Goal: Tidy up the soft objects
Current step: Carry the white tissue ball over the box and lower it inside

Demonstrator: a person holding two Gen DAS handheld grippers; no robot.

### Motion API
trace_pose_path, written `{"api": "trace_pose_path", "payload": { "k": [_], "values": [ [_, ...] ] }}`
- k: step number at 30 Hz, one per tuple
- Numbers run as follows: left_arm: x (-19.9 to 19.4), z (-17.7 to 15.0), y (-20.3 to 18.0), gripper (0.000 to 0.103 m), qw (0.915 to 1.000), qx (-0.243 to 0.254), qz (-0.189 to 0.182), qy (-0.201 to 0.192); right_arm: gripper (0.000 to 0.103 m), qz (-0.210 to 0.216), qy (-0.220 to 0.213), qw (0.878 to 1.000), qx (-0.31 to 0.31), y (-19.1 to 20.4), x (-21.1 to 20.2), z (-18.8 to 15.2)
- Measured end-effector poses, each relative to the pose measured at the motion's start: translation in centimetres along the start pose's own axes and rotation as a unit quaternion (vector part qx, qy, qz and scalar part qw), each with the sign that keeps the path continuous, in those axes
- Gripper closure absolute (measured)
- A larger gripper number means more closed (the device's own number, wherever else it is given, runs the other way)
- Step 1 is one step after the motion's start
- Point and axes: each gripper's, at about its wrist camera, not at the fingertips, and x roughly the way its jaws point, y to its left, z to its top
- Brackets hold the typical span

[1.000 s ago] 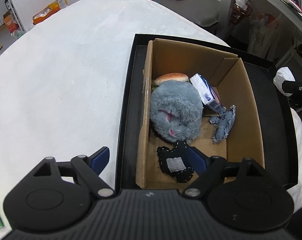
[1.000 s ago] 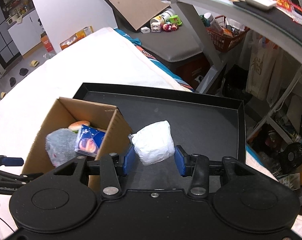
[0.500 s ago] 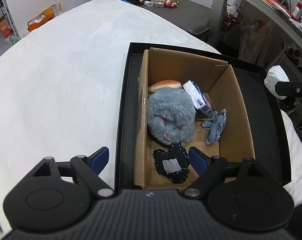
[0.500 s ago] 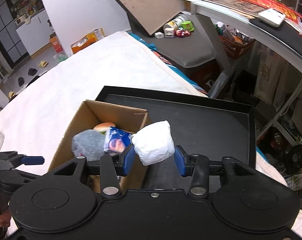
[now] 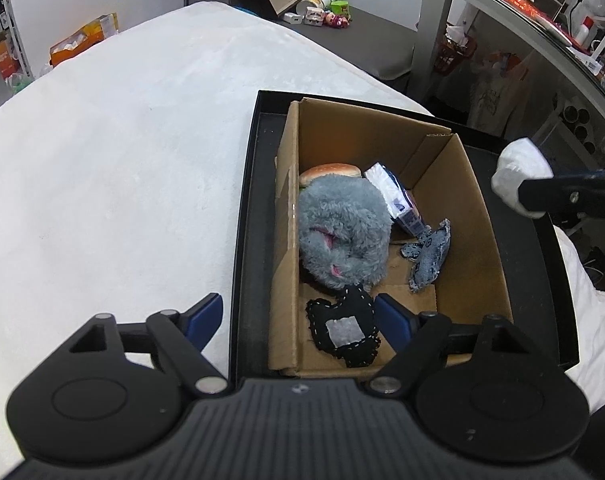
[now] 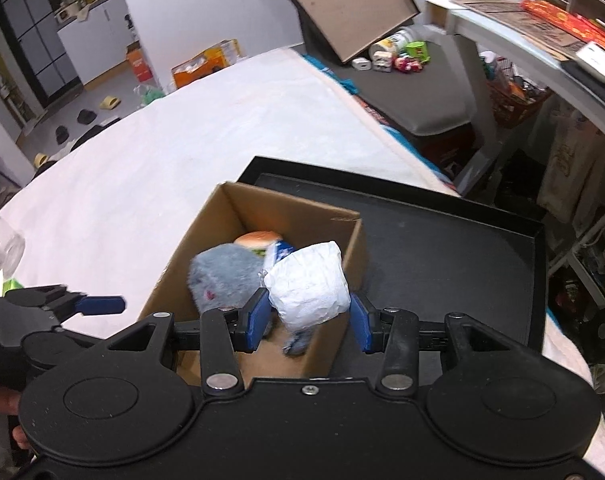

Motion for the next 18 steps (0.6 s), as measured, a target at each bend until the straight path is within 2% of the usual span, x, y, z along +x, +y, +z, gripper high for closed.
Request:
{"api": "trace_pose_path", "payload": {
  "k": [3,12,18],
  "values": [
    [0.1,-0.3,0.1,0.025,1.0000,0.000,-0.002,-0.007,0.060,0.006,0.010,1.000,-0.007,1.1,0.5,-0.2],
    [0.8,-0.8,1.0,0.052,0.9998,-0.010,-0.013,-0.009,0.060,0.013,0.037,0.999,-0.027,3.3,1.9,-0.6],
    [1.2,-1.0,1.3,0.080,0.9996,-0.012,-0.023,-0.009,0.060,0.013,0.053,0.998,-0.040,4.1,2.6,-1.0]
  ]
}}
